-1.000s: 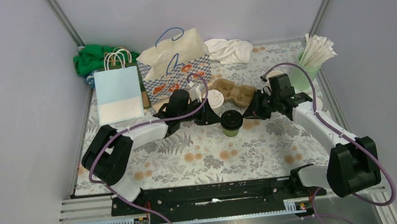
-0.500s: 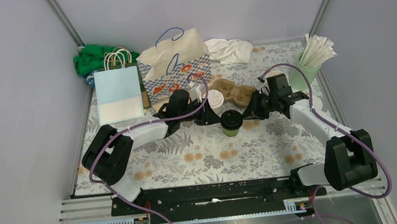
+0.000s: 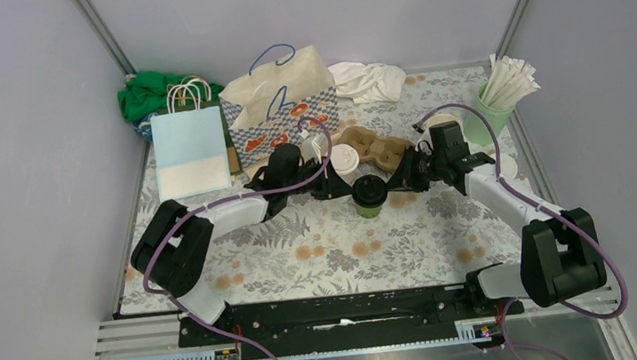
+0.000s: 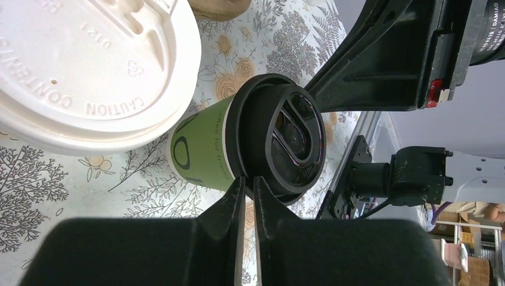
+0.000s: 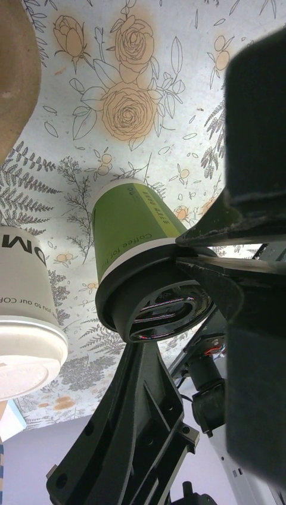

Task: Pack the takeout coffee
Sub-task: Close the cup lid on the coffee cup.

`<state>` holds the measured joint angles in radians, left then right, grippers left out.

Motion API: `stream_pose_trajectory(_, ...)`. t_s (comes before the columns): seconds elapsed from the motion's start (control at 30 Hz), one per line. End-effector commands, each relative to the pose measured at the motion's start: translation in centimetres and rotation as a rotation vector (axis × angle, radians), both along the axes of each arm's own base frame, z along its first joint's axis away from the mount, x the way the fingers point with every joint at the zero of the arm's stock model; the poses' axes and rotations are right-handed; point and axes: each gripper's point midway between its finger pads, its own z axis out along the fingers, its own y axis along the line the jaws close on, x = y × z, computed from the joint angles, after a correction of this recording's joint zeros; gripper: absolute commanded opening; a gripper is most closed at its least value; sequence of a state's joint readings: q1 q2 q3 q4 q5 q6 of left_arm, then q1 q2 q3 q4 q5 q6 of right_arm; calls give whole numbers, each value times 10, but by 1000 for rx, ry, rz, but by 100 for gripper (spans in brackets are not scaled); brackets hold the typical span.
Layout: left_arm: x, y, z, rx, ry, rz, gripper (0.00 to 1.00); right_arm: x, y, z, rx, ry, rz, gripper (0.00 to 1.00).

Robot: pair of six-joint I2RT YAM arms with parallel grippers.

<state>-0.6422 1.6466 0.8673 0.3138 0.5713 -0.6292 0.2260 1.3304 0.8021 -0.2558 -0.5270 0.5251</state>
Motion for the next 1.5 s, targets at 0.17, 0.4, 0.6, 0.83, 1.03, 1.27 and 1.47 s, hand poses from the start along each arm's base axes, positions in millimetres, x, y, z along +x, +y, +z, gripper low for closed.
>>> stream_pose_trajectory(0.17,-15,20,-59,123,56,23,8,-32,-12,-53,-83,141,-4,16)
stream_pose_trajectory(0.4,-17,22,-70,137,70,24,7,-31,-12,-54,-87,144,-6,16)
stream_pose_trajectory(0.6,-16,22,-65,135,62,27,6,-29,-11,-47,-79,131,-5,17)
stream_pose_trajectory(0.83,3,11,-8,99,-25,29,9,-5,-8,-1,-76,35,-9,17)
stream_pose_trajectory(1.03,14,4,25,82,-73,30,11,0,-7,18,-70,5,-10,18)
stream_pose_trajectory(1.27,16,0,38,61,-86,25,14,-4,-10,15,-84,13,-11,22)
stream_pose_trajectory(1.47,12,2,46,45,-94,22,21,-7,-12,16,-87,5,-16,24)
